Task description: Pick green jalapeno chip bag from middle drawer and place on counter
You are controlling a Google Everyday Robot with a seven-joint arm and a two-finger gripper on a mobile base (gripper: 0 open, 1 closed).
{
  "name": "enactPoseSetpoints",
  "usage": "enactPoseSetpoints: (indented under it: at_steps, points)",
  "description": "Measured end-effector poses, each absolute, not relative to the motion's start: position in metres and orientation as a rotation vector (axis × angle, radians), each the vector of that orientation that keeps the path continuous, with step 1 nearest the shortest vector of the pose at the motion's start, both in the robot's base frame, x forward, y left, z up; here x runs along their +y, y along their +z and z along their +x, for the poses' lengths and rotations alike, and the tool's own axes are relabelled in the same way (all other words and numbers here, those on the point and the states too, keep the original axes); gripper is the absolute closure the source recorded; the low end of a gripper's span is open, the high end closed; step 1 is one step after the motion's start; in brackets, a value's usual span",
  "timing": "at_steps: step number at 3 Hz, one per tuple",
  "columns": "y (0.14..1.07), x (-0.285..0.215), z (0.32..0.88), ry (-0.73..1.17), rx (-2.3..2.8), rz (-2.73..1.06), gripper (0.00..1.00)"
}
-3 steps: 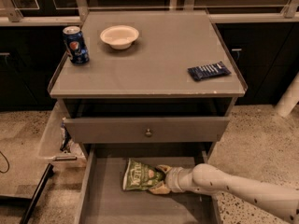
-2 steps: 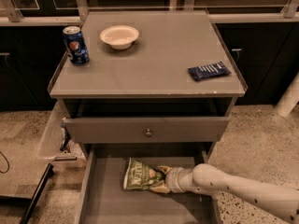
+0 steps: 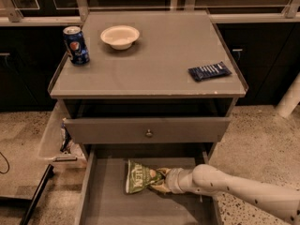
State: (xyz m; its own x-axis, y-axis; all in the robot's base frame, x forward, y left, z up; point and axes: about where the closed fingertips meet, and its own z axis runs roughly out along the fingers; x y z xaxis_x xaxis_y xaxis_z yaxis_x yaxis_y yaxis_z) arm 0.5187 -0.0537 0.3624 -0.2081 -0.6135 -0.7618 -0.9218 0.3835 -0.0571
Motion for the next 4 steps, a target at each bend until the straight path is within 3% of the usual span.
enactPoseSetpoints:
  at_steps: [4]
  points:
    - [0.443, -0.094, 0.509, 0.558, 1.885, -1.263, 1.0]
